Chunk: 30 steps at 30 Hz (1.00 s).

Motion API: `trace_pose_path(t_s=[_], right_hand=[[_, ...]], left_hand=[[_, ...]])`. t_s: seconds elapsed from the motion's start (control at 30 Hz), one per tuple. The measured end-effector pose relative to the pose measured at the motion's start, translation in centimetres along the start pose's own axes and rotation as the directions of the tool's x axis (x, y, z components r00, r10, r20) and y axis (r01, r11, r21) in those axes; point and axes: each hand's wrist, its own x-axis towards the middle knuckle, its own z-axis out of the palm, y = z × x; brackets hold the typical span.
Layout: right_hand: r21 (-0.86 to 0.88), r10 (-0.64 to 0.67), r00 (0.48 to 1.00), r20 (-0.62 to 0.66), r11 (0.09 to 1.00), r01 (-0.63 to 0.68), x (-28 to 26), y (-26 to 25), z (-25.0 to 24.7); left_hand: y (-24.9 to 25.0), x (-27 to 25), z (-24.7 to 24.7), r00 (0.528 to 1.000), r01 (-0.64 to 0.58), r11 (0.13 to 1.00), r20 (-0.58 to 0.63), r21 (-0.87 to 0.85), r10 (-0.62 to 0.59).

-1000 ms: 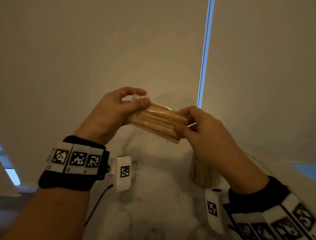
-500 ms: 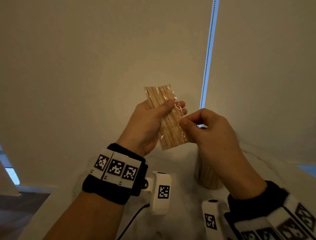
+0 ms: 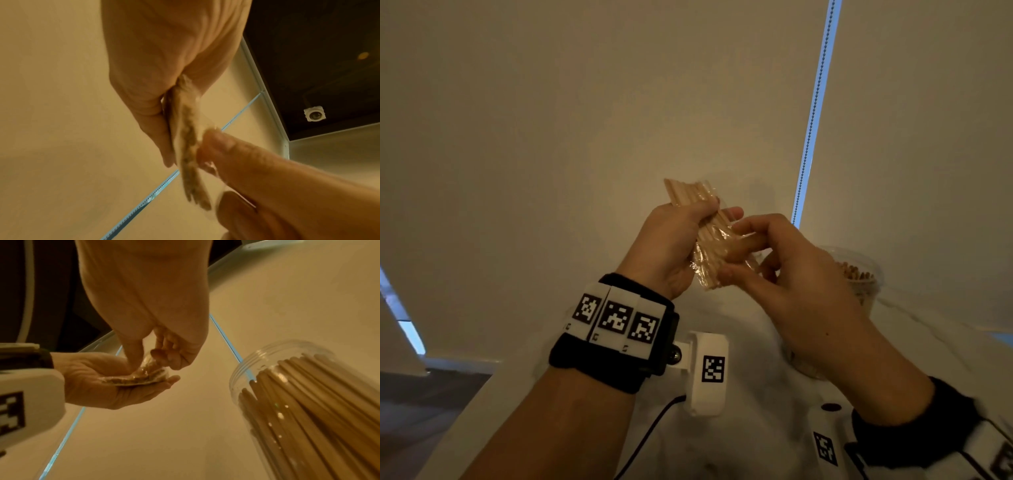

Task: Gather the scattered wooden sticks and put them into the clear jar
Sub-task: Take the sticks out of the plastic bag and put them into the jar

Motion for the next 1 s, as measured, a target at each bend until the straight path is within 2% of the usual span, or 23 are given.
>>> trace_pose_path(t_s=[0.1, 0.17, 0.3, 0.37, 0.47, 0.57, 0.6, 0.67, 0.7, 0.77, 0.83, 0.87, 0.93, 1.0], right_hand=[[0.032, 0.013, 1.0, -0.024, 0.999, -0.012, 0.2, 0.3, -0.4], [0.088, 0.011, 0.998, 0.054, 0.996, -0.015, 0.4, 0.3, -1.2], [-0.025, -0.045, 0.981, 0.191, 0.998, 0.051, 0.5, -0.1, -2.4], [-0.027, 0.023, 0.977, 0.213, 0.999, -0.017, 0.5, -0.1, -2.3], [0.049, 0.16, 0.973, 0.166, 0.984, -0.17, 0.5, 0.3, -1.6], [0.231, 0.305, 0.94, 0.154, 0.914, -0.334, 0.3, 0.9, -0.9], [0.316, 0.367, 0.915, 0.169, 0.859, -0.403, 0.2, 1.2, -0.5], [0.501, 0.499, 0.84, 0.213, 0.682, -0.533, 0.4, 1.4, 0.4], [0.595, 0.561, 0.792, 0.24, 0.56, -0.576, 0.5, 1.2, 0.7], [0.762, 0.637, 0.691, 0.34, 0.243, -0.6, 0.5, 1.0, 1.3], [0.828, 0.613, 0.635, 0.47, -0.056, -0.558, 0.4, 0.9, 1.7], [0.832, 0.596, 0.623, 0.507, -0.15, -0.533, 0.2, 1.1, 1.9], [0.831, 0.589, 0.609, 0.53, -0.221, -0.51, 0.0, 1.5, 2.3], [0.817, 0.595, 0.591, 0.544, -0.214, -0.536, -0.1, 1.9, 2.6]], left_hand=[[-0.3, 0.1, 0.2, 1.0, 0.022, 1.0, 0.018, -0.009, -0.022], [-0.3, 0.3, -0.2, 1.0, 0.02, 0.998, -0.018, -0.061, -0.022], [0.7, 0.9, -1.5, 0.991, -0.025, 0.978, -0.133, -0.206, -0.003], [1.1, 0.8, -1.9, 0.989, -0.049, 0.975, -0.147, -0.217, 0.017], [0.9, 0.8, -1.4, 0.986, -0.101, 0.979, -0.15, -0.176, 0.075], [0.1, 0.9, -0.6, 0.977, -0.153, 0.981, -0.168, -0.119, 0.132], [-0.1, 0.9, -0.5, 0.973, -0.168, 0.979, -0.18, -0.117, 0.145], [-0.4, 1.0, -0.4, 0.963, -0.197, 0.975, -0.21, -0.104, 0.172], [-0.4, 1.0, -0.4, 0.956, -0.212, 0.974, -0.223, -0.082, 0.19], [-0.7, 1.1, -0.3, 0.945, -0.241, 0.97, -0.233, -0.022, 0.229], [-1.1, 1.0, 0.2, 0.939, -0.26, 0.965, -0.224, 0.038, 0.262], [-1.3, 1.0, 0.5, 0.937, -0.267, 0.962, -0.218, 0.062, 0.274], [-1.8, 0.9, 1.0, 0.935, -0.271, 0.958, -0.213, 0.093, 0.285], [-2.0, 0.8, 1.2, 0.935, -0.272, 0.957, -0.208, 0.103, 0.288]])
